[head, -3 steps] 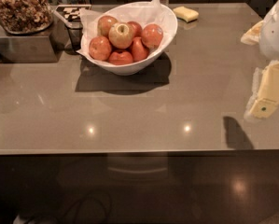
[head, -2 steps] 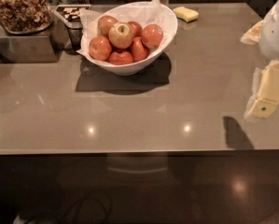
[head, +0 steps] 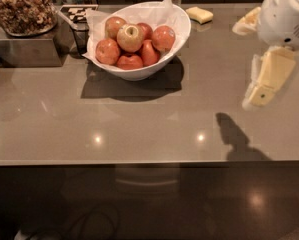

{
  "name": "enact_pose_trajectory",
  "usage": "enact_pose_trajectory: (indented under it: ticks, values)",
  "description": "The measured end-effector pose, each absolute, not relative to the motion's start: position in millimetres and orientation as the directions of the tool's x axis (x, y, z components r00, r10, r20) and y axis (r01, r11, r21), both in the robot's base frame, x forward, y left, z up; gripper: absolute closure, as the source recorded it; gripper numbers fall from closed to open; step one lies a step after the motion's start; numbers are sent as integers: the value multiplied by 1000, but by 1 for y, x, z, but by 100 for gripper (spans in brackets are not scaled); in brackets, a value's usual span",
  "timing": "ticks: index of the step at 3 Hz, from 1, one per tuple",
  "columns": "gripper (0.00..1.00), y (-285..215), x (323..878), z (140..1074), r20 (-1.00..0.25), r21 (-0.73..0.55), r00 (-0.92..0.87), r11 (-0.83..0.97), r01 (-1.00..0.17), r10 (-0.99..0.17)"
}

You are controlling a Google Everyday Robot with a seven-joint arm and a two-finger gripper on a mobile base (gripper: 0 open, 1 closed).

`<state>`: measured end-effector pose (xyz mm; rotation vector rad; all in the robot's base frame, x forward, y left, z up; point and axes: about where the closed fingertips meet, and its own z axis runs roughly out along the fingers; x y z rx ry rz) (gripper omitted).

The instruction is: Pick apple from white bowl

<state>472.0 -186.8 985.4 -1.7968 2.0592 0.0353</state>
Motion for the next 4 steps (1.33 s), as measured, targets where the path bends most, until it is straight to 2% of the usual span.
enact_pose_trajectory:
  ticks: [1, 2, 4]
  values:
    - [0, -146, 511, 989, -381, -221, 32, 58, -974, -924]
    - [0, -99, 541, 990, -389, -209, 142, -63, -976, -910]
    - [0, -88, 569, 991, -387, -260, 171, -71, -963, -906]
